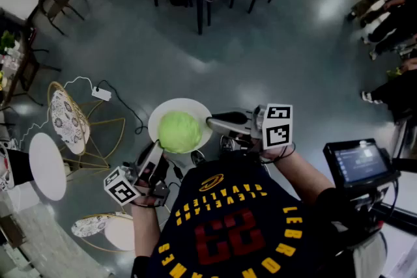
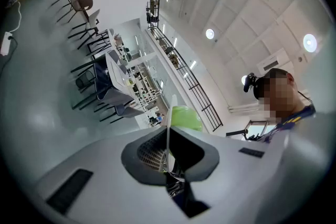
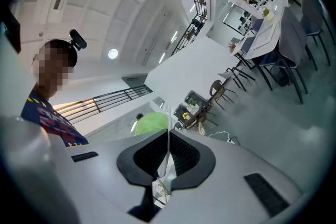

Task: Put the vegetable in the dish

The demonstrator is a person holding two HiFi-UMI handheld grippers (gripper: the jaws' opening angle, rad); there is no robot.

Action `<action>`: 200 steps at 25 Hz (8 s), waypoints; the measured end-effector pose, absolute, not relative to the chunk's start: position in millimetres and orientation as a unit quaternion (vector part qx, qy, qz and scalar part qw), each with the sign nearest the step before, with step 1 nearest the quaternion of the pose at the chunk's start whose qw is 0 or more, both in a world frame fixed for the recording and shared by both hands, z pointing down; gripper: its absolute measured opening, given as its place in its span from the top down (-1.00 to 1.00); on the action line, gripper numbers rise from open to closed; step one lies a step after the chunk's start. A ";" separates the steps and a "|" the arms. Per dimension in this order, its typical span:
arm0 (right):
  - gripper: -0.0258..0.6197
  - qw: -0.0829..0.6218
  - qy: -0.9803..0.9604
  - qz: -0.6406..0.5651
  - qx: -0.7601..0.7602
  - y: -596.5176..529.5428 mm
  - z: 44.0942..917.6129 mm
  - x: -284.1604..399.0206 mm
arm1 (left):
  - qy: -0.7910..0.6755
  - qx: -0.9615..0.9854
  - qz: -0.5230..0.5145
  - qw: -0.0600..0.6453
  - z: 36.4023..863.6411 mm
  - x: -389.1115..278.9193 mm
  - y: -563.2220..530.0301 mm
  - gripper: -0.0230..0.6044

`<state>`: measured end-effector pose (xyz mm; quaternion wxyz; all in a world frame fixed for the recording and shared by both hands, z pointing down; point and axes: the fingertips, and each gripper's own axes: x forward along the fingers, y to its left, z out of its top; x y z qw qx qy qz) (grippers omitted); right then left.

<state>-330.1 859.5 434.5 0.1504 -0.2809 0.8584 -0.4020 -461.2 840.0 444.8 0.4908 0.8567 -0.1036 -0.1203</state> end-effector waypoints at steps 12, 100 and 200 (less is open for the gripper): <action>0.87 0.171 0.824 -0.453 -0.294 864.9 442.5 -326.1 | -0.122 0.822 -0.131 0.541 454.6 -459.0 841.4 0.88; 0.87 0.143 0.739 -0.586 -0.301 352.6 548.5 -256.3 | -0.247 0.687 -0.165 0.663 524.3 -412.9 343.1 0.88; 0.87 0.438 0.468 -0.484 -0.596 -212.7 543.2 112.0 | 0.115 0.728 0.153 0.659 513.6 45.5 -351.0 0.88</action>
